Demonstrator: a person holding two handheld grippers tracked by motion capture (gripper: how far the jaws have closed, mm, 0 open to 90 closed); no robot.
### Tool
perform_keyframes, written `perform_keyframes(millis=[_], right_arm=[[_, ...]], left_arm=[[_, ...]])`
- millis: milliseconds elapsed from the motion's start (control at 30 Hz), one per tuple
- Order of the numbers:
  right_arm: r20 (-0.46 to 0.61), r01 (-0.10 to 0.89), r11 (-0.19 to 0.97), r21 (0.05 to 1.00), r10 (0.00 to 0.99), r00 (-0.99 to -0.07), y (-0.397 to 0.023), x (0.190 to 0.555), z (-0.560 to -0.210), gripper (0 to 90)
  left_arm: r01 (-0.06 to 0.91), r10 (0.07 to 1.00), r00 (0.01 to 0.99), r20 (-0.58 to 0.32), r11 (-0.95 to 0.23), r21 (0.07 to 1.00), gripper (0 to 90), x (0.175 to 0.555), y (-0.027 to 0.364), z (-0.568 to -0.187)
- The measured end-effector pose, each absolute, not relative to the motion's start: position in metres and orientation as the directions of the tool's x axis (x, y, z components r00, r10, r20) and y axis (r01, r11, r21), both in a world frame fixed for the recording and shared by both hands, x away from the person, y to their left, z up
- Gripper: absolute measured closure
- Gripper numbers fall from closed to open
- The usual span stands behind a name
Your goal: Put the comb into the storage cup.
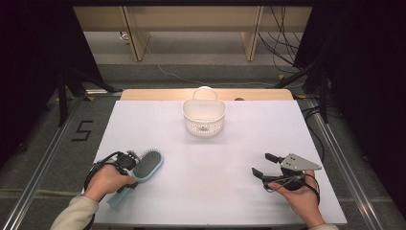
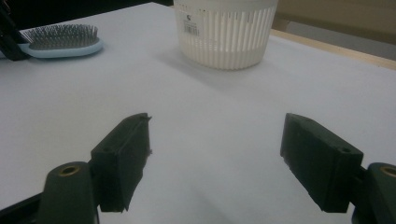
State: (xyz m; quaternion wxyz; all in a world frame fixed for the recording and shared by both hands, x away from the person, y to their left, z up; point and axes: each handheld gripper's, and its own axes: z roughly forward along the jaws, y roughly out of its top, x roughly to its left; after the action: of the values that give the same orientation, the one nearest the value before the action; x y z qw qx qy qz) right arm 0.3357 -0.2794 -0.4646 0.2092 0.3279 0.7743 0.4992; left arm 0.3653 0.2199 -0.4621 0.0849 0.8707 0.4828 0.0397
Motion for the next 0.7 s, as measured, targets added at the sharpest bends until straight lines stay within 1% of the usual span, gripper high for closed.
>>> perform_keyframes(millis=[500, 700], right_arm=[[0.003, 0.297, 0.286, 0.911, 0.716, -0.698, -0.28, 0.336, -0.465, 24.9], [0.003, 0.298, 0.286, 0.911, 0.717, -0.698, -0.279, 0.336, -0.465, 24.9]], left_arm=[[0.822, 0.847, 0.531, 0.015, -0.519, 0.233, 70.1, 0.364, 0.22, -0.457], [0.813, 0.851, 0.525, 0.016, -0.507, 0.285, 70.1, 0.362, 0.22, -0.452]])
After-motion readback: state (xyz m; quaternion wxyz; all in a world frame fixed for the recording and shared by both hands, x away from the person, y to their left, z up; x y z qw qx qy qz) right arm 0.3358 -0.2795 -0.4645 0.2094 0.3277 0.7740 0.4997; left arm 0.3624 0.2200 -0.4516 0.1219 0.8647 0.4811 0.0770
